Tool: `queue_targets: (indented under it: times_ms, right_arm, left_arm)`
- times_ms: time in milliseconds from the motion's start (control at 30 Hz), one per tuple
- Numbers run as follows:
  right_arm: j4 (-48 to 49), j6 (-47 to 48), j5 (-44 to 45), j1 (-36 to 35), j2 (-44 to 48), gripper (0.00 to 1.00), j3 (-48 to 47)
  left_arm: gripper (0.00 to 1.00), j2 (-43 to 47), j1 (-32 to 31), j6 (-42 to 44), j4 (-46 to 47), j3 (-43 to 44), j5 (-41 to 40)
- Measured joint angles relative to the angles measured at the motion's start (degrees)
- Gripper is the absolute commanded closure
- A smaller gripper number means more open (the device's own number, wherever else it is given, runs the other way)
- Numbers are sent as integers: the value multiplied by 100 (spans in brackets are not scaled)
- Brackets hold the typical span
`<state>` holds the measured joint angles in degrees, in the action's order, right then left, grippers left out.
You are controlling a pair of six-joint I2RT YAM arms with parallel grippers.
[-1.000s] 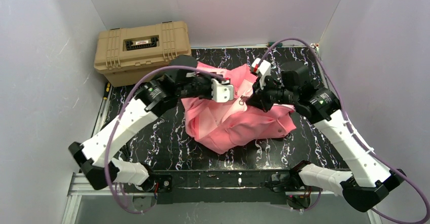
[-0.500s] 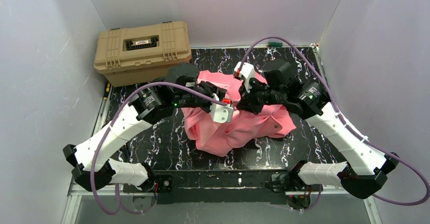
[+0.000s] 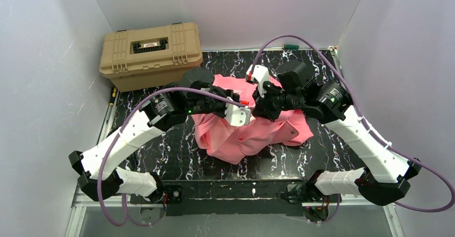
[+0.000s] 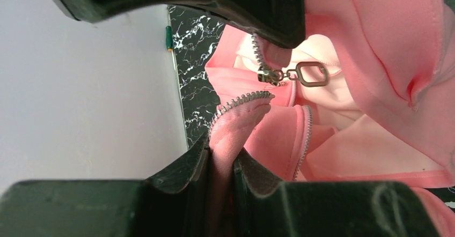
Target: Zip up the jacket
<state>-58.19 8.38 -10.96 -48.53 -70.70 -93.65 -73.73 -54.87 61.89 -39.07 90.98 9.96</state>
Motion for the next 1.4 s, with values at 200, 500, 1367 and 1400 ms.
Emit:
queue_targets:
  times_ms: [200, 500, 1367, 1400]
  right_arm:
    - [-136, -72, 184, -179, -142, 99, 0]
    - [-168, -72, 317, -260, -186, 99, -162]
    - [-164, -76, 181, -299, -186, 99, -199]
    - [-153, -81, 181, -299, -184, 99, -173]
  left_arm:
    - [100, -9, -11, -175, 15, 0, -81]
    - [100, -9, -11, -212, 81, -57, -55]
    - [100, -9, -11, -186, 87, -63, -35]
    - [100, -9, -11, -186, 87, -63, -35]
